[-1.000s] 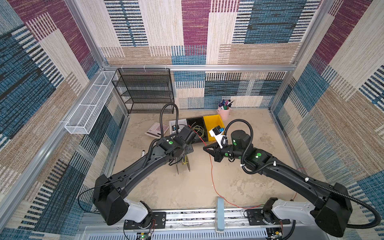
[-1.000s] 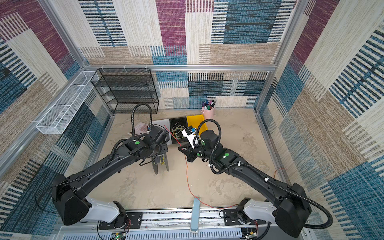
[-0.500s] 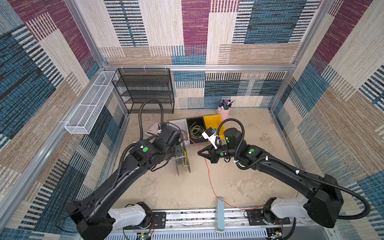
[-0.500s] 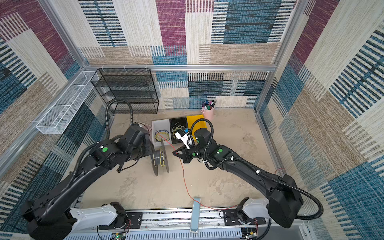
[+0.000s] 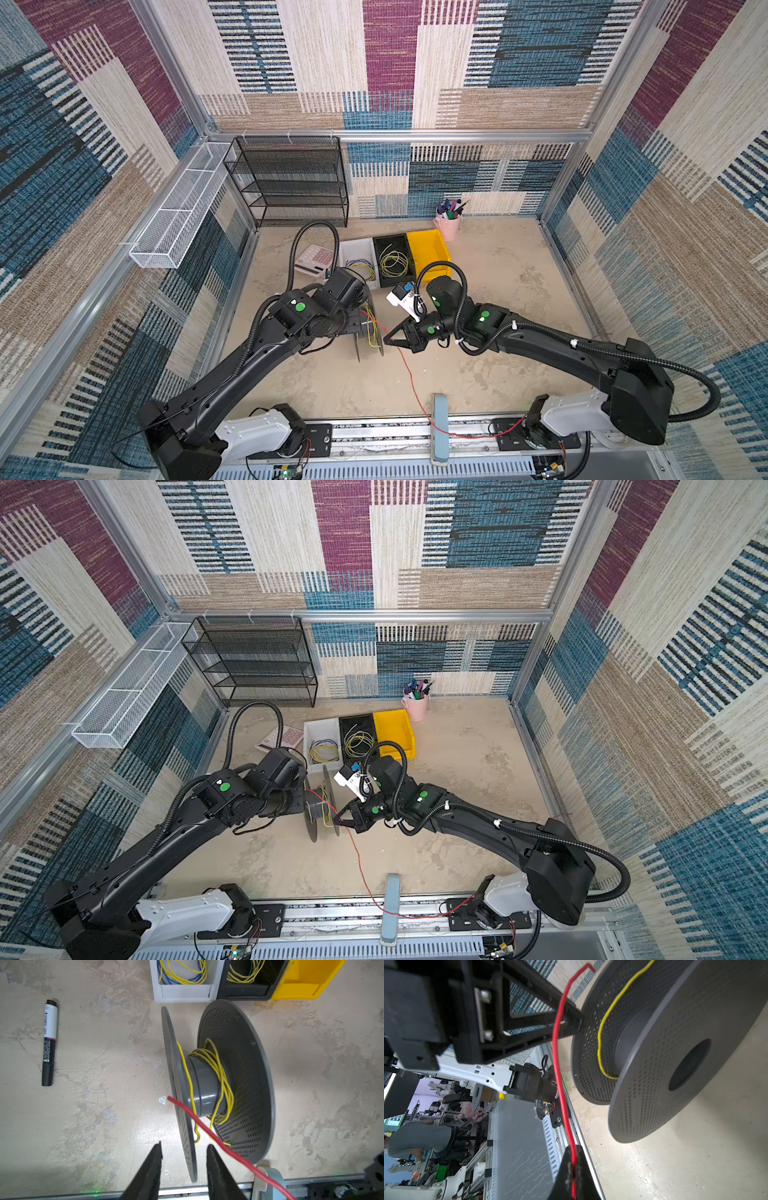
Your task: Wrap the cables
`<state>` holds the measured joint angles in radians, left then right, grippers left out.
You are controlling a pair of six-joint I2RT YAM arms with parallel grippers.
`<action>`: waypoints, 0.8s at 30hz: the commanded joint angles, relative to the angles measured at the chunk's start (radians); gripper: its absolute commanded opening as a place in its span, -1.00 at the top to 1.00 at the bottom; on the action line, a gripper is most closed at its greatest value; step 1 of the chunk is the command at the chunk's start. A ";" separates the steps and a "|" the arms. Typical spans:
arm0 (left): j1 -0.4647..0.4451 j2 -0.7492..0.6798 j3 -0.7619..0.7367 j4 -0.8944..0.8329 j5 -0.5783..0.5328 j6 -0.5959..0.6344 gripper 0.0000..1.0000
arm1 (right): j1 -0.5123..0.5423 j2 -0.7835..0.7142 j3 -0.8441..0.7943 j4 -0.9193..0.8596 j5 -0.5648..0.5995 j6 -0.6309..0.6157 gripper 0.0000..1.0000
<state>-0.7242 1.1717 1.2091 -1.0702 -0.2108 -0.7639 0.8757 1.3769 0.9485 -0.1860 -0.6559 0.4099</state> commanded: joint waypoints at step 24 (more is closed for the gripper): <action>-0.007 0.048 -0.029 0.176 -0.107 -0.319 1.00 | 0.002 -0.055 -0.009 0.068 0.121 0.090 1.00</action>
<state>-0.7311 1.2060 1.1580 -0.9459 -0.2657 -1.0126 0.8757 1.3338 0.9695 -0.1638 -0.5396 0.4473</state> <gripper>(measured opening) 0.066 0.062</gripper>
